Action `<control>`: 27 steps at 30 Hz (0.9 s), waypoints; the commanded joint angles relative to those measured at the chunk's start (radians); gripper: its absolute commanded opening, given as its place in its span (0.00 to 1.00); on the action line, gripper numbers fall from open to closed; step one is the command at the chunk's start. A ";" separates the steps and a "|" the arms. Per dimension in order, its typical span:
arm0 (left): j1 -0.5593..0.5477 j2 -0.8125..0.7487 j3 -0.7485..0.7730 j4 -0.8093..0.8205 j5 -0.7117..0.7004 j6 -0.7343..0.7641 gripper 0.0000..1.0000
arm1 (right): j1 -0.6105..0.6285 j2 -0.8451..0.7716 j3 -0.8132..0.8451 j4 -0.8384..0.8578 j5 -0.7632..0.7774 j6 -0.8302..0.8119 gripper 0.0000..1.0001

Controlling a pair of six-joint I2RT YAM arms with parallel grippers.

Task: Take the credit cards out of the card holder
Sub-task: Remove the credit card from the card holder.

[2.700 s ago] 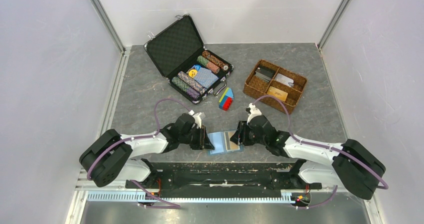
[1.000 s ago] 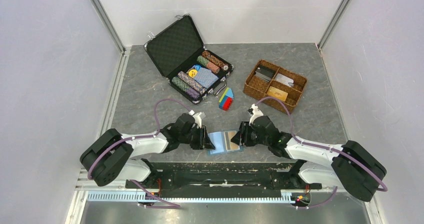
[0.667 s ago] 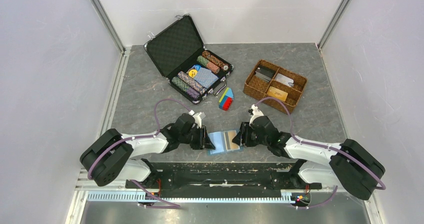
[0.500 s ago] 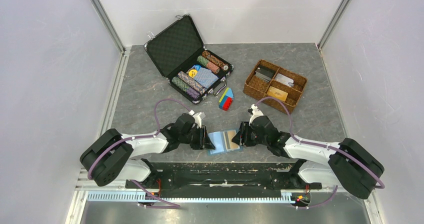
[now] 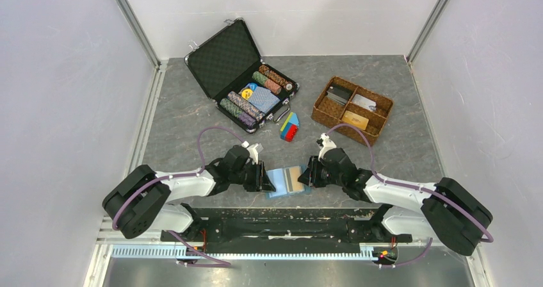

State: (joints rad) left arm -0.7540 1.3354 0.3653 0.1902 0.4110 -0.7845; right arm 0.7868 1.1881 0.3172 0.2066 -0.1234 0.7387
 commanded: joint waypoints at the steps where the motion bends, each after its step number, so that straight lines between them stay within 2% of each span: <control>1: -0.001 0.023 -0.013 -0.018 -0.034 -0.013 0.35 | -0.003 -0.016 0.019 0.044 -0.022 -0.010 0.23; 8: -0.001 0.015 -0.018 -0.018 -0.037 -0.016 0.35 | -0.004 -0.026 0.021 0.064 -0.037 -0.006 0.05; 12: -0.001 0.020 -0.014 -0.019 -0.034 -0.017 0.35 | -0.004 -0.043 0.013 0.092 -0.059 0.008 0.03; 16: -0.001 0.018 -0.015 -0.018 -0.032 -0.018 0.36 | -0.004 -0.043 0.005 0.139 -0.104 0.011 0.12; 24: -0.001 0.009 -0.024 -0.009 -0.037 -0.030 0.37 | -0.004 0.003 -0.004 0.221 -0.174 0.034 0.19; 27: -0.001 -0.001 -0.029 -0.011 -0.039 -0.032 0.38 | -0.004 0.013 -0.007 0.239 -0.184 0.041 0.27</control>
State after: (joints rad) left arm -0.7540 1.3350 0.3653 0.1940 0.4129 -0.7860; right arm 0.7811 1.1851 0.3168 0.3687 -0.2718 0.7689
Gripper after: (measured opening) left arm 0.367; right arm 0.219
